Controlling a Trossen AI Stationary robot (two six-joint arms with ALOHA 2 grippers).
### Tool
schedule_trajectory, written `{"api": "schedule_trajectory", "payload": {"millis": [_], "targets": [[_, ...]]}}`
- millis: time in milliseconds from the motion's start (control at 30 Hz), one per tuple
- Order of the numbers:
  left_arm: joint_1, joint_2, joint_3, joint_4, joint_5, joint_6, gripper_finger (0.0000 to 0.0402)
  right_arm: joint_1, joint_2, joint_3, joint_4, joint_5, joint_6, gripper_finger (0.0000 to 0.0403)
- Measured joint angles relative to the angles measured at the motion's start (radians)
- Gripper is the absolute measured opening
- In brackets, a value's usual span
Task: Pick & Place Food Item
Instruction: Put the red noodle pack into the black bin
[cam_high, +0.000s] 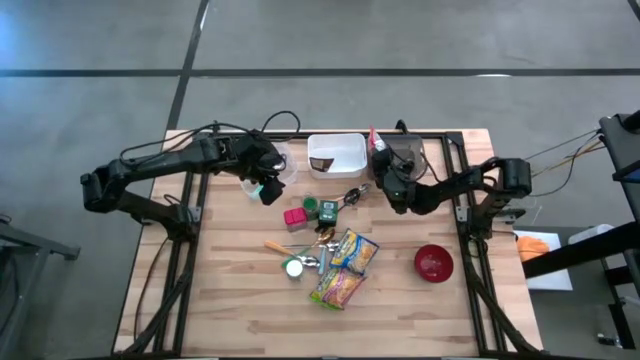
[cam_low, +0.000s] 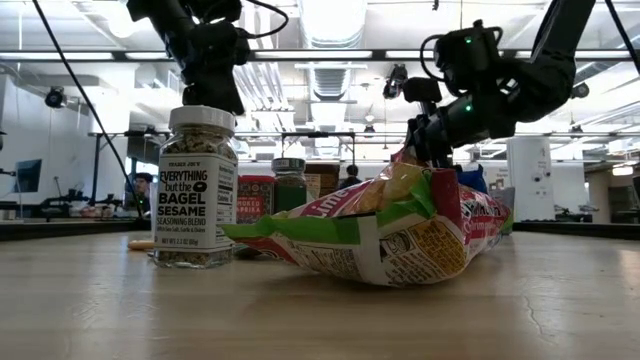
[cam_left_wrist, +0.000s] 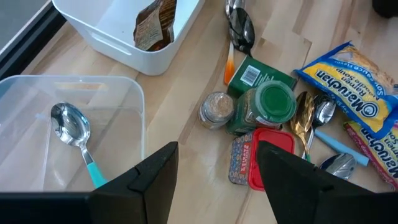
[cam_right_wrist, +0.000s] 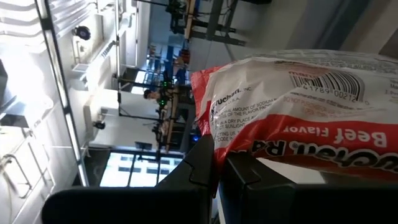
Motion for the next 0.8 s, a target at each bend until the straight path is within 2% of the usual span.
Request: {"api": "schedule_trajectory", "payload": {"millis": [433, 567, 800], "targets": [[0.0, 0.0, 0.0, 0.0, 0.011, -0.015, 0.022, -0.018, 0.0, 0.014, -0.083, -0.014, 0.042, 0.0008], [-0.001, 0.0, 0.0, -0.001, 0.015, -0.018, 0.022, -0.032, 0.0, 0.014, -0.137, -0.052, 0.093, 0.0008], [-0.006, 0.0, 0.0, 0.0, 0.017, -0.018, 0.022, -0.045, 0.0, 0.014, -0.141, -0.105, 0.091, 0.0008]]}}
